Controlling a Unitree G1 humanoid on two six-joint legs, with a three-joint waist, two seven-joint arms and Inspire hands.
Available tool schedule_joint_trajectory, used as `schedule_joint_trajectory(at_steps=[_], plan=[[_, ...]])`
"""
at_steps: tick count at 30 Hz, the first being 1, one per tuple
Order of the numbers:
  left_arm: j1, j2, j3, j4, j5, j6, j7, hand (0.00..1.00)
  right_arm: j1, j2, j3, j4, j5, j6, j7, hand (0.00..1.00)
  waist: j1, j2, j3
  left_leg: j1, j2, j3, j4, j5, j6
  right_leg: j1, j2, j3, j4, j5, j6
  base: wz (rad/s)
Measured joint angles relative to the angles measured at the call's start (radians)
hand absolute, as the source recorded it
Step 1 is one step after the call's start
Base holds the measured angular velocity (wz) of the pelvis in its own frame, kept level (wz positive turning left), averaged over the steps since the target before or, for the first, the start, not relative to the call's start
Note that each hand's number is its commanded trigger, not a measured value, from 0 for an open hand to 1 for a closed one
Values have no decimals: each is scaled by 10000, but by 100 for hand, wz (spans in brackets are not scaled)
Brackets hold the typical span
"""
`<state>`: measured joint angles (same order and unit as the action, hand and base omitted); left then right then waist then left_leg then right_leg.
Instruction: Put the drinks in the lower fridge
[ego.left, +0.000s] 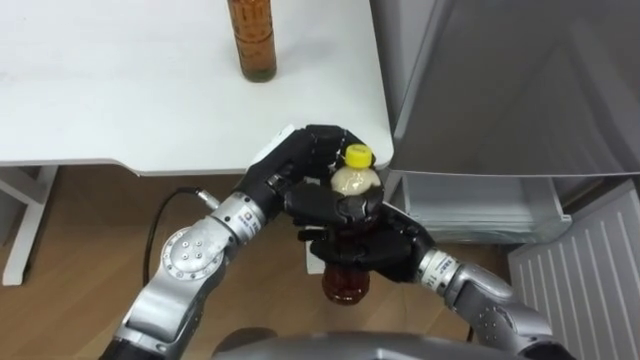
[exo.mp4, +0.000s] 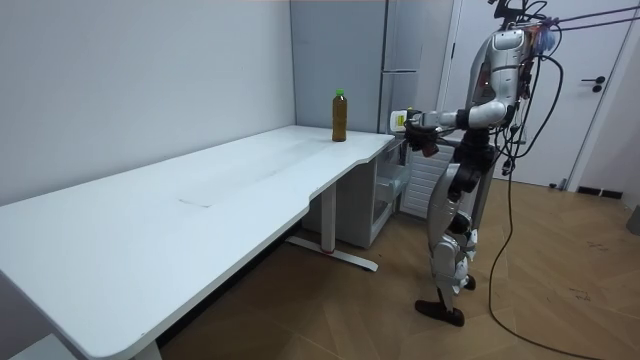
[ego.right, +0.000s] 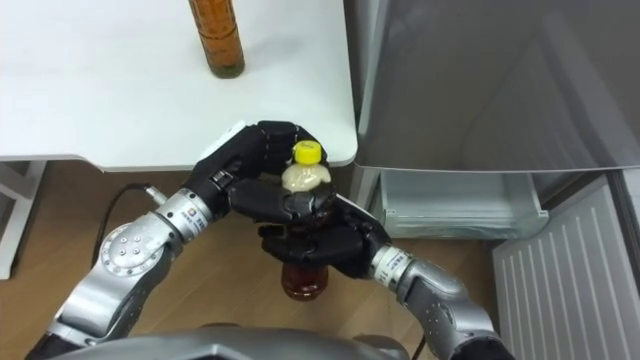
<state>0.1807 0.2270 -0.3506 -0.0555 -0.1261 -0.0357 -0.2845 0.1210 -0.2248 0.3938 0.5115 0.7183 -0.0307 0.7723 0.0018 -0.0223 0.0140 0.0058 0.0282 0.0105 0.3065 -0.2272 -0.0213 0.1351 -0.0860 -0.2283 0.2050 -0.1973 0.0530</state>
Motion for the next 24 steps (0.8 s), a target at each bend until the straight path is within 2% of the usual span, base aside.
schedule_joint_trajectory(at_steps=[3, 4, 5, 6, 7, 8, 17, 19, 24], plan=[[0, 17, -20, -16, 1, 2, 0, 100, -1, -63, 70, -2, -111, -50, 153, 100, 0, -19, -7, 13, 3, 8, -7, 0, 0, 3, 1, 7, -1, 0, 0, 0], [-1, 53, -28, -16, 1, 4, 0, 88, -1, -82, 95, -2, -173, -96, 256, 100, 0, -24, -3, 22, 5, 16, -8, 0, 0, 7, 2, 18, -2, 0, 0, 0], [0, 64, -29, -16, 0, 4, 0, 58, -1, -88, 120, -1, -179, -119, 283, 100, 0, -27, -2, 26, 6, 20, -9, 0, 0, 10, 3, 22, -1, 0, 0, 0], [0, 84, -31, -17, 4, 4, -2, 51, -1, -94, 115, 5, -224, -121, 290, 100, 5, -30, -2, 33, 6, 29, -10, 0, 0, 10, 2, 26, -1, 0, 0, 0], [0, 94, -34, -18, 4, 4, -3, 3, -1, -80, 99, 27, -249, -126, 290, 100, 8, -34, -1, 40, 6, 35, -13, 0, 0, 10, 2, 32, -1, 1, -1, 0], [0, 94, -32, -18, 4, 7, -3, 0, -1, -59, 93, 62, -250, -147, 293, 100, 6, -43, 3, 38, 10, 40, -11, 0, 0, 9, 3, 30, 2, 1, -1, 0], [0, 97, -14, -66, 15, 7, 32, 0, -3, 98, -38, 199, -544, -277, 304, 100, 12, -62, -7, 67, 12, 45, -11, 0, 0, 25, 5, 39, 2, 3, -3, 0], [1, 105, -12, -236, 15, 7, 67, 0, -5, 129, -45, 199, -534, -419, 347, 100, 10, -63, -6, 80, 11, 45, -11, 0, 0, 27, 5, 38, 0, 3, -4, 0], [1, 172, 137, -551, 15, 7, 80, 0, 17, 352, -277, 236, -321, -432, 470, 100, 3, -55, 0, 151, 10, 28, -43, 0, -1, 103, 6, 2, -26, 4, -4, 0]])
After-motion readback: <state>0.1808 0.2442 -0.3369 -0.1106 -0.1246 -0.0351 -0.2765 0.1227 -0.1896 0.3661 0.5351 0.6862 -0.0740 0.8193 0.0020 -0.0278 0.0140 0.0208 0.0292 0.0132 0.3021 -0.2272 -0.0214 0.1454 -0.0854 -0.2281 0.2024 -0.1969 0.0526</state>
